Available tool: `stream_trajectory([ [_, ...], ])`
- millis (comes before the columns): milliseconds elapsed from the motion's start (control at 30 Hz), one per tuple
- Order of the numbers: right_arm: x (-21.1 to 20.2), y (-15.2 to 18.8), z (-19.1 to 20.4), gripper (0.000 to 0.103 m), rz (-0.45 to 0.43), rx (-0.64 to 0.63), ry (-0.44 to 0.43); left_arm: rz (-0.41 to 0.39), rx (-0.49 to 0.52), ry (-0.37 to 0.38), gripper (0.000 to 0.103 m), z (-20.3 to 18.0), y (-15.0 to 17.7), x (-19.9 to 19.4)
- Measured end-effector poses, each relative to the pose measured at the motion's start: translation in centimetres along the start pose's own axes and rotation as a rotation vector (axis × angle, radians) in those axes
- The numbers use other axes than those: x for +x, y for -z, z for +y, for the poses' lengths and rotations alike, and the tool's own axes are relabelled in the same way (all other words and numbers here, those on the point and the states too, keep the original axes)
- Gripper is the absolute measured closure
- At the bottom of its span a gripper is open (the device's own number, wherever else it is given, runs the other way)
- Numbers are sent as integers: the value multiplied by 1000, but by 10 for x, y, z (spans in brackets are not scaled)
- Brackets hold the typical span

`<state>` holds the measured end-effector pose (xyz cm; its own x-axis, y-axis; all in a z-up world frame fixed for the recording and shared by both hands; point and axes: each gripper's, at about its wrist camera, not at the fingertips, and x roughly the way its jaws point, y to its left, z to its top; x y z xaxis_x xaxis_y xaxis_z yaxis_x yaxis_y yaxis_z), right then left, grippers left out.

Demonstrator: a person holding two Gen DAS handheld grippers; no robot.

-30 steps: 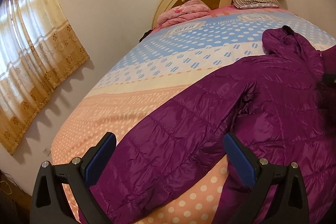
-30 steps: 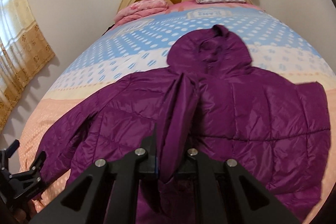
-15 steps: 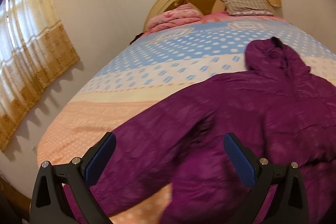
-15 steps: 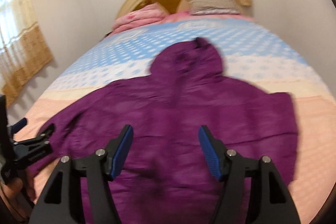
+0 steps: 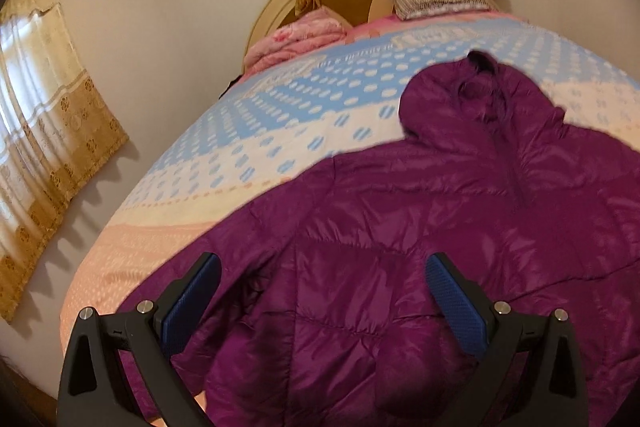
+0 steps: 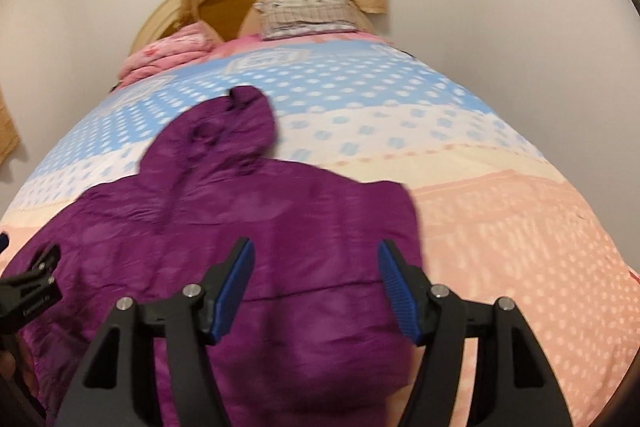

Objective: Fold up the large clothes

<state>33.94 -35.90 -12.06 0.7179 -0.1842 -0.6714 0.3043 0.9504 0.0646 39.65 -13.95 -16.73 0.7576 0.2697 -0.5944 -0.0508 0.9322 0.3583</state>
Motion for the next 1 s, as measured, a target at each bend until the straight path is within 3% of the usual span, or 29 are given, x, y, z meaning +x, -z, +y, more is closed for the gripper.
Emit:
stream_trajectory([
  [67,9,2,-6,57,25,5,4,26,11,-16,1,-2,6,13],
  [300,44,22,9,58,88,-47,-8,82,-13,-29,1,8,24,40],
  [600,58,39,20,57,113,-118,30,97,-62,-7,1,20,27,43],
  [733,59,41,24,56,113,-136,48,74,-93,8,1,27,18,32],
  [867,41,35,39,57,86,-182,113,73,-51,-2,1,17,18,34],
  [1000,17,36,69,54,52,-209,24,124,-46,-1,1,15,29,51],
])
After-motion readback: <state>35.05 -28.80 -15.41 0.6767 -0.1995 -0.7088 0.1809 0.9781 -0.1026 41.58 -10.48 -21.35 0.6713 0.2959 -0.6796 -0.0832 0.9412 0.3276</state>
